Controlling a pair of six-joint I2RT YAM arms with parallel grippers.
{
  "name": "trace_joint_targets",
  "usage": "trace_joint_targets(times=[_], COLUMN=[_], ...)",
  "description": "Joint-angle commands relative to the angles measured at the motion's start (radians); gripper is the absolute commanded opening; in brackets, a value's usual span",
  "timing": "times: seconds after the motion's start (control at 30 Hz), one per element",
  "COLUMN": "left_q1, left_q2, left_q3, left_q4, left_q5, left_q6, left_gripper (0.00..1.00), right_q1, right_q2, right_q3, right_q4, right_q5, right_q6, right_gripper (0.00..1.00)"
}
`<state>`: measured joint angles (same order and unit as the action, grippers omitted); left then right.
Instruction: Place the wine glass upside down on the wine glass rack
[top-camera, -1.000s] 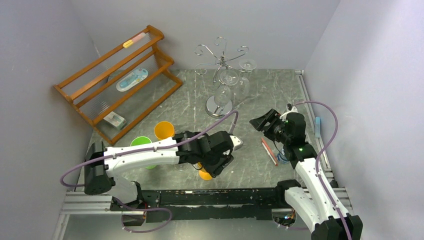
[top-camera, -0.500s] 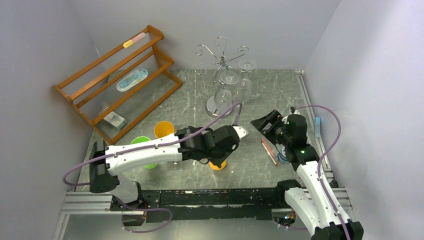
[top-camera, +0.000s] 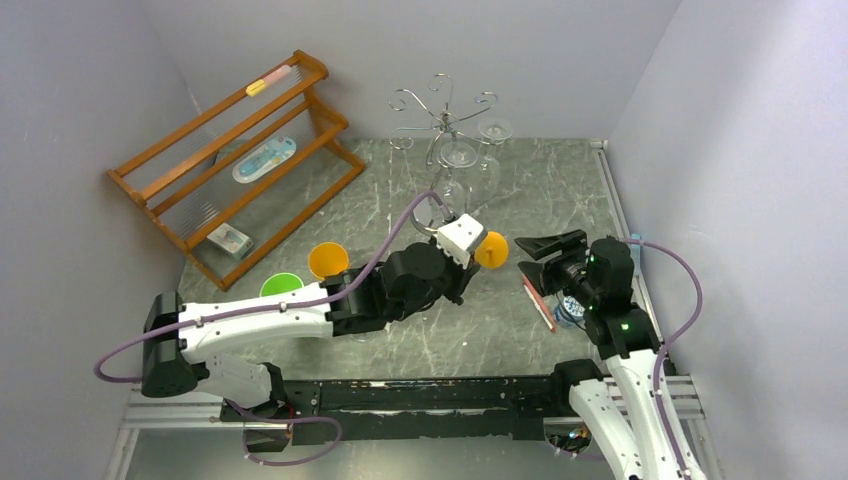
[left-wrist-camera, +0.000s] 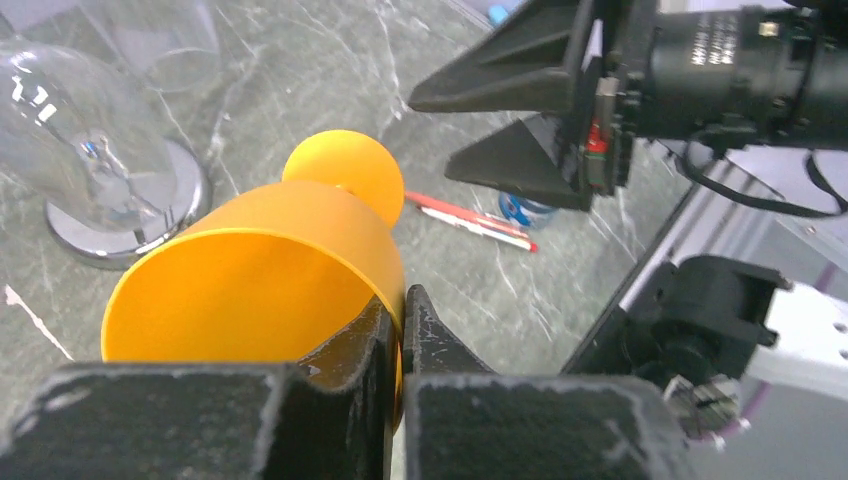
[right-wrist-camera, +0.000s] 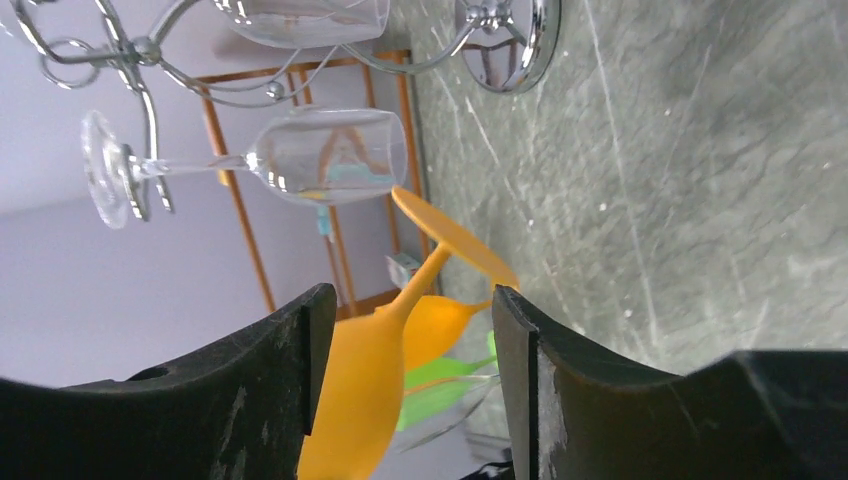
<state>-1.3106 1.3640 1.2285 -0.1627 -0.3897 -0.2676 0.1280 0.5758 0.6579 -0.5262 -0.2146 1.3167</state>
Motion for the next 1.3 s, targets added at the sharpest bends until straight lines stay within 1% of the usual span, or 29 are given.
trace_joint_targets(times=[0.0, 0.07, 0.17, 0.3, 0.37, 0.47, 0.57, 0.73, 0.9, 1.0, 1.17, 1.27], left_q1=[-0.006, -0.007, -0.007, -0.007, -0.007, -0.007, -0.007, -0.007, -0.007, -0.007, -0.007, -0.007], left_q2=[0.01, -0.003, -0.026, -0.028, -0.02, -0.007, 0.005, 0.023, 0.047, 0.052, 0.054, 0.054], left_q3=[-0.05, -0.088, -0.151, -0.182, -0.187, -0.185, -0.184, -0.186, -0.177, -0.177, -0.185, -0.186], left_q4=[0.281, 0.341, 0.468, 0.539, 0.568, 0.595, 0.62, 0.64, 0.644, 0.659, 0.677, 0.683], left_q5=[-0.11, -0.116, -0.106, -0.08, -0.062, -0.05, -0.035, -0.017, -0.018, -0.013, -0.012, -0.014], left_q6=[0.07, 0.077, 0.096, 0.091, 0.09, 0.09, 0.09, 0.079, 0.069, 0.067, 0.065, 0.068], left_gripper=[0.05, 0.05, 0.05, 0.05, 0.05, 0.05, 0.05, 0.05, 0.05, 0.05, 0.05, 0.05], right_q1=[-0.004, -0.004, -0.003, -0.004, -0.004, -0.004, -0.002, -0.004, -0.004, -0.004, -0.004, -0.004], right_q2=[-0.027, -0.02, -0.003, 0.025, 0.048, 0.083, 0.109, 0.124, 0.112, 0.124, 0.158, 0.172], right_q3=[0.065, 0.083, 0.088, 0.081, 0.086, 0.104, 0.107, 0.085, 0.065, 0.065, 0.086, 0.105], right_q4=[-0.065, -0.06, -0.039, 0.011, 0.02, 0.016, 0.022, 0.127, 0.212, 0.203, 0.15, 0.103], right_q5=[0.008, 0.004, -0.041, -0.076, -0.09, -0.103, -0.106, -0.117, -0.113, -0.124, -0.131, -0.122], right_q6=[0.165, 0.199, 0.266, 0.331, 0.339, 0.319, 0.307, 0.326, 0.339, 0.333, 0.309, 0.291], right_gripper=[0.62, 0.61, 0.52, 0.43, 0.43, 0.47, 0.48, 0.45, 0.45, 0.44, 0.37, 0.36])
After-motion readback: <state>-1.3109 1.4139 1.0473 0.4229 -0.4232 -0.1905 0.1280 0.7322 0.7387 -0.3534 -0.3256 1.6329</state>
